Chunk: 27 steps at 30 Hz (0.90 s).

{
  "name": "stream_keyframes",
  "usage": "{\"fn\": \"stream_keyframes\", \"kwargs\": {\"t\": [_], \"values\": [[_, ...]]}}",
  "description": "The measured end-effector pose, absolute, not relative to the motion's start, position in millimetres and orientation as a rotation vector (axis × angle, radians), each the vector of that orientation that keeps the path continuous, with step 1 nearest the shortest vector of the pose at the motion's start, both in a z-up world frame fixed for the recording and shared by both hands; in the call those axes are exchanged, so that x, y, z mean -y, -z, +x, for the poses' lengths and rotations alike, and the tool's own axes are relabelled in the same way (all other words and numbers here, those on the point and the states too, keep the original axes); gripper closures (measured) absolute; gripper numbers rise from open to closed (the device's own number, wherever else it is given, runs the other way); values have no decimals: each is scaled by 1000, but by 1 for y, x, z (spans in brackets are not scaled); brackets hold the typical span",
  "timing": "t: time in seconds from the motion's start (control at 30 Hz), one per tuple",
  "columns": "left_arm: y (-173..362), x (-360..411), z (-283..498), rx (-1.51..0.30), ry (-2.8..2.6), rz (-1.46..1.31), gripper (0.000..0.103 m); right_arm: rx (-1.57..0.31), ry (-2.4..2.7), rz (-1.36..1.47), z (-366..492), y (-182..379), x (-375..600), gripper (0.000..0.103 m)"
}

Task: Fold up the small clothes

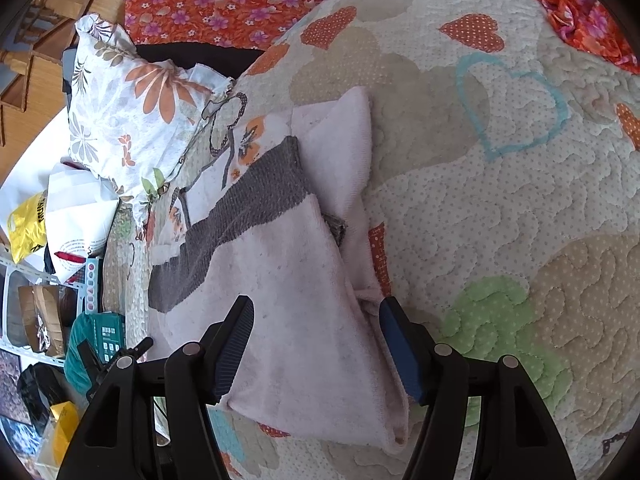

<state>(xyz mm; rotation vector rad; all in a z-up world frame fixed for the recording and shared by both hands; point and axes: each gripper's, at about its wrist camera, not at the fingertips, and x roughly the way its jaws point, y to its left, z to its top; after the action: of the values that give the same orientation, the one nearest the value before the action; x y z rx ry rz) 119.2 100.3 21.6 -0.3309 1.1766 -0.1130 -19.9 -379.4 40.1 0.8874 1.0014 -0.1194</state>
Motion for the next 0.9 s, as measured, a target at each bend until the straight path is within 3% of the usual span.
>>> {"fn": "stream_keyframes", "kwargs": {"t": [0.17,0.33,0.37,0.43,0.47,0.73,0.9], "values": [[-20,-87,117,-1184,147,-265,27,-1002,123,891,-21,-40,381,33],[-20,-77,113,-1186,168,-202,30,-994,118,889,-21,-42,380,33],[-21,-74,112,-1181,166,-190,47,-990,116,893,-22,-42,380,33],[-21,-72,112,-1185,165,-174,70,-979,111,897,-22,-44,380,33],[-21,-72,112,-1186,167,-183,71,-971,107,895,-22,-45,380,33],[-31,-93,116,-1171,145,-285,73,-887,105,741,-21,-72,369,32],[-60,-128,112,-1077,98,-394,59,-858,170,495,-21,-87,330,33]]}}
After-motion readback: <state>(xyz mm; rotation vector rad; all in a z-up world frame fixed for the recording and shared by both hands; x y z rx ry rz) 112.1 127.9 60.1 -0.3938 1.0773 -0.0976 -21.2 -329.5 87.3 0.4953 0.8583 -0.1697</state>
